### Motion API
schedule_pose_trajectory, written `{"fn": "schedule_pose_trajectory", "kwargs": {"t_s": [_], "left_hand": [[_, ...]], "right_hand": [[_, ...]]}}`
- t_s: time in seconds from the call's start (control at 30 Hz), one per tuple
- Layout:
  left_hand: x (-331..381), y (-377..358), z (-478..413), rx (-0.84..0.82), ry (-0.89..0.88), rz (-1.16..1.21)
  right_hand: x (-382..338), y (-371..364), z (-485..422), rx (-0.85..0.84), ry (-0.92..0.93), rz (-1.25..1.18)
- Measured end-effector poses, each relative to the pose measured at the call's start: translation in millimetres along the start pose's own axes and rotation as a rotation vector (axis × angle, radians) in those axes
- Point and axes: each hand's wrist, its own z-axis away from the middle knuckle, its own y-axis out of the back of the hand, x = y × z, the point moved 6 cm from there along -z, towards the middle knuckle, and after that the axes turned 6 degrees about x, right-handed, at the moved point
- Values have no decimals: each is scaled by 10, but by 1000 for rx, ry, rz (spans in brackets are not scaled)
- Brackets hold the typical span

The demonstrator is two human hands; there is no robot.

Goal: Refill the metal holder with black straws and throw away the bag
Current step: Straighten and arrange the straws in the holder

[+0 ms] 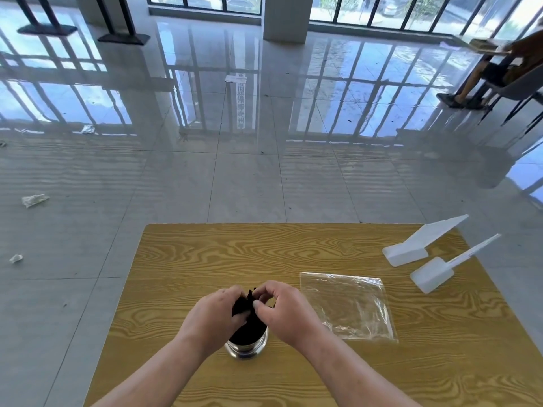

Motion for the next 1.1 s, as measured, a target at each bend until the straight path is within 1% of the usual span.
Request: {"fn": "schedule_pose_trajectory", "kwargs": {"t_s": [0.1, 0.3, 0.63, 0.8, 1.0, 1.1], "left_hand": [[40, 51, -28, 21, -28, -19], [147, 188, -46, 21, -66, -49], [282, 488, -31, 70, -108, -38], [477, 797, -71, 91, -151, -20], [621, 1205, -106, 89, -146, 55], [629, 1361, -110, 120, -149, 91]], "right_hand": [[-3, 52, 22, 30, -12, 20], [-29, 49, 44, 29, 3, 85], [-150, 167, 77, 67, 21, 80], [-236, 211, 82, 76, 22, 67], [-278, 206, 109, 63, 21, 45], [-272, 212, 130, 68, 11, 36]]}}
